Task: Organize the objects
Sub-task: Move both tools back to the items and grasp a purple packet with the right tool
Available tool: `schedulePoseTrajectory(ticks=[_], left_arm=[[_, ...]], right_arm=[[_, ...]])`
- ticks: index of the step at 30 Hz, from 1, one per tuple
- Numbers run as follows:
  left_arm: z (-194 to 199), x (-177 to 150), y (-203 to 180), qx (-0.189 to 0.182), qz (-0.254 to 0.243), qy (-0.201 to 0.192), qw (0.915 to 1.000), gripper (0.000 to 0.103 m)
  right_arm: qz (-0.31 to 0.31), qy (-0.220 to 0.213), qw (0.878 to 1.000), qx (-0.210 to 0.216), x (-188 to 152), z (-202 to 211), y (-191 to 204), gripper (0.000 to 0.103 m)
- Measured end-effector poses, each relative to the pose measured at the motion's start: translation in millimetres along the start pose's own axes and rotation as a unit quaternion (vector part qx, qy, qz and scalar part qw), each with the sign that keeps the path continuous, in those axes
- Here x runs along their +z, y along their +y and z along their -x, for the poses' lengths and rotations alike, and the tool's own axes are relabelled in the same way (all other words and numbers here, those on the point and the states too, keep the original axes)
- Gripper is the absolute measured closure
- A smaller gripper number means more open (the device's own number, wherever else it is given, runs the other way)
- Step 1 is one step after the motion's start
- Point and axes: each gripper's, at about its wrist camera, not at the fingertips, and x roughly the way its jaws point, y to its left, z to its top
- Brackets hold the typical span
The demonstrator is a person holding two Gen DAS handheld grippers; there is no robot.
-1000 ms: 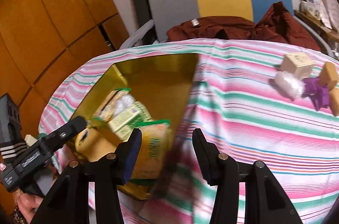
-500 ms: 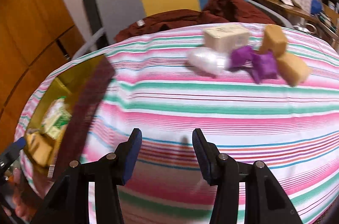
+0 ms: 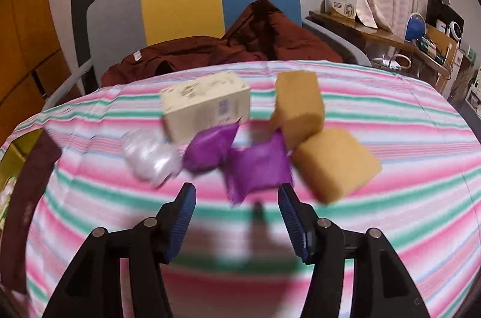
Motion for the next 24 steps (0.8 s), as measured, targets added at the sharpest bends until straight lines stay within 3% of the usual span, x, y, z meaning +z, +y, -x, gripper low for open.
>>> schedulePoseTrajectory(ticks=[10, 18, 24], left_arm=[[-11, -4, -15, -0.001, -0.017, 0.024, 0.9996, 0.000], [-25, 0, -24, -0.005, -0.020, 0.038, 0.9991, 0.000], [-32, 10, -36, -0.008, -0.034, 0.034, 0.9988, 0.000]], right_arm=[[-0.007, 0.012, 1.000, 0.018, 8, -35, -14, 0.047], [0.002, -0.002, 0.999, 0.043, 0, -27, -11, 0.059], [0.025, -0.001, 0.999, 0.049, -11, -12, -2, 0.061]])
